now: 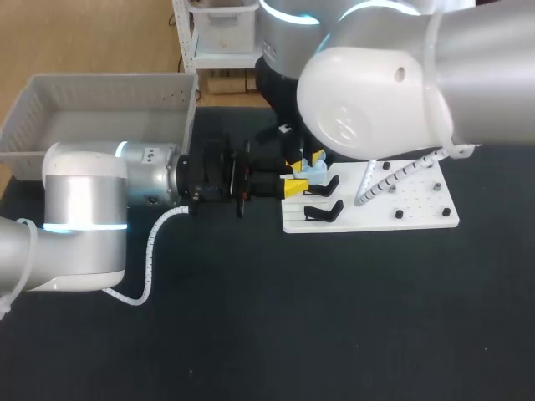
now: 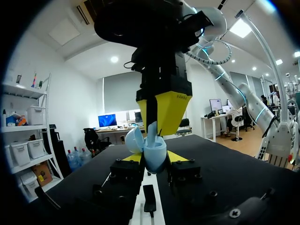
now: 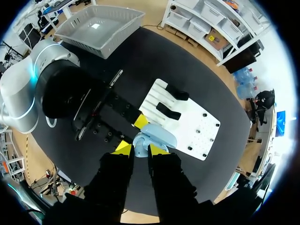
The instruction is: Pick up each earbud case from the left stands, insert the matching earbuds, close the lid, and place the case in the box.
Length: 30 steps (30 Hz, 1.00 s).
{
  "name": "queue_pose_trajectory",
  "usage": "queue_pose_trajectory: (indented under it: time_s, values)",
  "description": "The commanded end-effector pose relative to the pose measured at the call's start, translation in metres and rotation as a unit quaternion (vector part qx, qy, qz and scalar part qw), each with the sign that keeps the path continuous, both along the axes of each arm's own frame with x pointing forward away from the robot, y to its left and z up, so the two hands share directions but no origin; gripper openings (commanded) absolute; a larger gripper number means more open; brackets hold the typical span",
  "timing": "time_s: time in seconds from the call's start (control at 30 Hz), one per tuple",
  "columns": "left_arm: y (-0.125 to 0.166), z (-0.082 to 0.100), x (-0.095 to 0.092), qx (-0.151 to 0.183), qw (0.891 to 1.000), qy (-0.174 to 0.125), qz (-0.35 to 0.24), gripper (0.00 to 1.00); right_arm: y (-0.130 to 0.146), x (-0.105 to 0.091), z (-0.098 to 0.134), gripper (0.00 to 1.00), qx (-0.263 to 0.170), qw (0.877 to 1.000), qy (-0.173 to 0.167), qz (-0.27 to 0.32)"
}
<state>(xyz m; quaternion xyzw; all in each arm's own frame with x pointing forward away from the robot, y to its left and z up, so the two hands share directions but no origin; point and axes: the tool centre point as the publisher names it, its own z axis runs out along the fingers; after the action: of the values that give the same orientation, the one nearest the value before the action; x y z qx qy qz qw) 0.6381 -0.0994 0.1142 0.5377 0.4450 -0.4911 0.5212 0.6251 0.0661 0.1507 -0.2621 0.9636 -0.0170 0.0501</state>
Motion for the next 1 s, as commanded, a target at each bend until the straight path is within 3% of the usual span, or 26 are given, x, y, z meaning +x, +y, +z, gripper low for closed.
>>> queue_pose_trajectory:
  time_s: [0.03,0.13,0.17,0.23,0.5,0.7,1.0]
  values:
    - [0.0,-0.001,-0.001,-0.002,1.0,-0.001,0.002,0.0,0.001,0.001,-0.002,0.0,0.0,1.0,0.002,0.001]
    - [0.0,-0.001,-0.001,-0.002,1.0,-0.001,0.002,0.0,0.001,0.0,-0.001,0.47,0.003,1.0,0.002,0.001]
    - [0.0,-0.001,-0.001,-0.002,1.0,-0.001,0.002,0.0,0.001,-0.001,0.0,0.77,0.005,1.0,0.002,0.001]
    - [0.0,-0.001,-0.001,-0.002,1.0,-0.001,0.002,0.0,0.0,-0.003,0.003,1.0,0.007,1.0,0.001,0.002]
    - [0.0,-0.001,-0.001,-0.002,1.0,-0.001,0.002,0.0,-0.006,-0.023,0.032,1.0,0.038,0.999,0.002,0.003]
    - [0.0,-0.001,-0.001,-0.002,1.0,-0.001,0.002,0.0,-0.022,0.001,0.045,1.0,0.068,0.996,-0.015,-0.05]
    - [0.0,-0.001,-0.001,-0.002,1.0,-0.001,0.002,0.0,-0.037,0.04,0.033,1.0,0.046,0.993,-0.009,-0.112]
